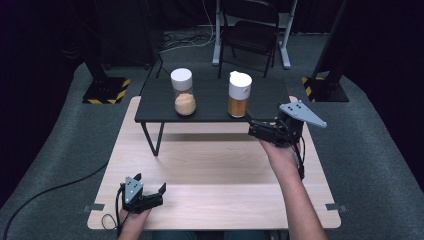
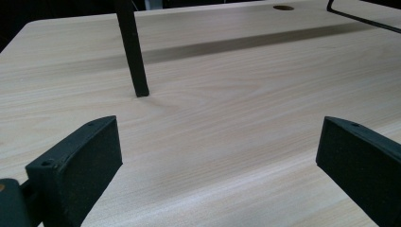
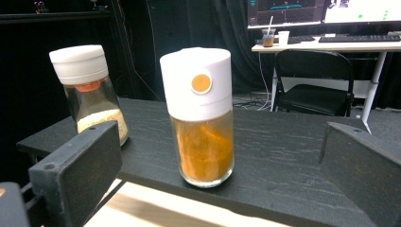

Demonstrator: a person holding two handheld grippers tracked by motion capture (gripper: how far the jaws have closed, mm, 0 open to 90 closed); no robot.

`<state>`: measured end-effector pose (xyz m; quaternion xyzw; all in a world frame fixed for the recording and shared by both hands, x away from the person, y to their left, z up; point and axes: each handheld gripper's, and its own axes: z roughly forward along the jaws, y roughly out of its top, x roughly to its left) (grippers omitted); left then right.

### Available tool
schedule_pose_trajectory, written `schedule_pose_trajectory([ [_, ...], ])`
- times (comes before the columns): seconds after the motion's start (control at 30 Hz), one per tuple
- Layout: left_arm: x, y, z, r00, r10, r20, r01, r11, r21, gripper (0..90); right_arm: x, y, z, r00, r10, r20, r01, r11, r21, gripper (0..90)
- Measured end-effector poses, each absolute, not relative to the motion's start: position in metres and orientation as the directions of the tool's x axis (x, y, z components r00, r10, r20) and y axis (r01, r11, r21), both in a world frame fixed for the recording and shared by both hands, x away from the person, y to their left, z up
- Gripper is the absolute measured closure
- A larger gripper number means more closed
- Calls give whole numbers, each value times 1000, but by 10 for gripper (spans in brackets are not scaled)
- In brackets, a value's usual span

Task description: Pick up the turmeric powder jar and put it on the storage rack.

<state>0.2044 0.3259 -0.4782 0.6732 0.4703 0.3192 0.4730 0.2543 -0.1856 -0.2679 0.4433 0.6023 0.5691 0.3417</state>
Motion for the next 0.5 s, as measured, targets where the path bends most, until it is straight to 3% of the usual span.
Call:
schedule_pose_trajectory([
  [0.5,204,326,-478,352,936,-16,330,-108,938,7,239,-197,-291,-367,924,106,178,-42,983,0],
])
